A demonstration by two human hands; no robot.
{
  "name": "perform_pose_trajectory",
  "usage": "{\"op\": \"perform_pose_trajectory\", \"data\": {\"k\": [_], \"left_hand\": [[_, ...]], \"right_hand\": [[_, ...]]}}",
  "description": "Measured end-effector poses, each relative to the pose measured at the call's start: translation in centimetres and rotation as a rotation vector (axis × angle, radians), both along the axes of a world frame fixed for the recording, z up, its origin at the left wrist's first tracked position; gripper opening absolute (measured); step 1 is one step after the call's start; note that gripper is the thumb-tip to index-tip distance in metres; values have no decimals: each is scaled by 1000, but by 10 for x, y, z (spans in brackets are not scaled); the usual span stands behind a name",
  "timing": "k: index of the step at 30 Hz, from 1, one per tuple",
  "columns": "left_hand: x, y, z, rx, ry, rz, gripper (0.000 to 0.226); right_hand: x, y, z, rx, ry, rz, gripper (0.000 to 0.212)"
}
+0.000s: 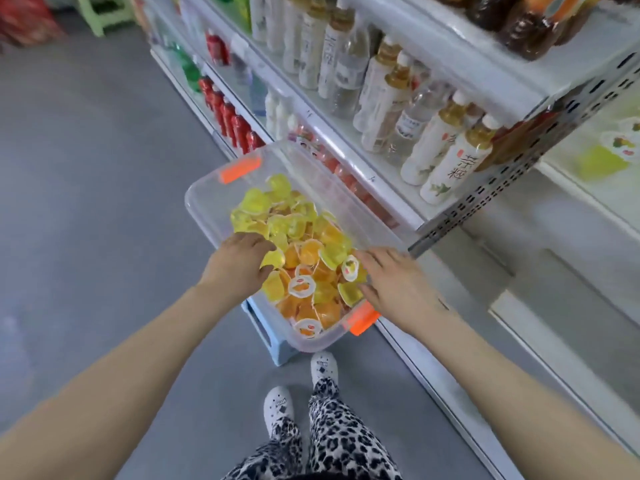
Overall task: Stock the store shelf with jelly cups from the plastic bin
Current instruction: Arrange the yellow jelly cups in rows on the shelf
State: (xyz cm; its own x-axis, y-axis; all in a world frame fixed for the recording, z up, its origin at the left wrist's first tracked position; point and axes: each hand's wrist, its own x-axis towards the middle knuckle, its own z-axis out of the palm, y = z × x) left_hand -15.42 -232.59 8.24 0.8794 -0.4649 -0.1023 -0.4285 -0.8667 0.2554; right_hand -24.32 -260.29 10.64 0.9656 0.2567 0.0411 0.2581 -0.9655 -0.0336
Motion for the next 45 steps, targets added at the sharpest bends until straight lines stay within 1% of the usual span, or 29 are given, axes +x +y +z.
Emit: {"op": "perform_pose_trajectory", "data": {"k": [3, 5, 7, 9, 13, 15, 17, 20, 22, 26, 29, 32, 35, 37, 40, 42, 45], "left_hand": [[1, 5, -15, 34, -5, 13, 36], [5, 4, -19, 43, -21, 12, 36], [6, 4, -21, 52, -46, -1, 34], [6, 5, -24, 63, -47, -5, 34], [6, 7, -24, 136, -21, -16, 42], [7, 6, -21, 172, 2, -21, 42], [12, 1, -18, 195, 28, -20, 42], [29, -10, -18, 182, 98, 5, 46], [46, -21, -24, 161, 146, 57, 49], [75, -52, -41, 113, 199, 151, 62], [92, -71, -52, 168, 217, 163, 69], [105, -79, -60, 258, 210, 151, 62], [108, -82, -62, 274, 195, 152, 55], [105, -84, -61, 258, 181, 145, 51], [97, -85, -54, 202, 183, 148, 52], [92, -82, -50, 90, 206, 168, 51], [82, -74, -40, -123, 188, 201, 51]], "right_hand": [[41, 11, -21, -48, 139, 30, 51], [67, 18, -37, -67, 234, 90, 49], [86, 25, -52, -111, 279, 169, 47], [95, 29, -62, -139, 325, 197, 46], [99, 31, -72, -154, 293, 184, 51], [100, 30, -77, -152, 247, 192, 51], [100, 28, -78, -148, 223, 193, 57], [98, 22, -75, -99, 237, 176, 68], [95, 16, -69, -63, 240, 141, 70], [81, 7, -58, 80, 182, 37, 57], [77, 4, -57, 136, 155, -11, 46], [79, 3, -58, 180, 174, -80, 40], [80, 2, -59, 220, 187, -127, 40], [80, 2, -60, 243, 193, -142, 39], [78, 3, -57, 265, 207, -189, 37], [73, 4, -54, 315, 189, -228, 35], [61, 5, -48, 479, 172, -295, 35]]}}
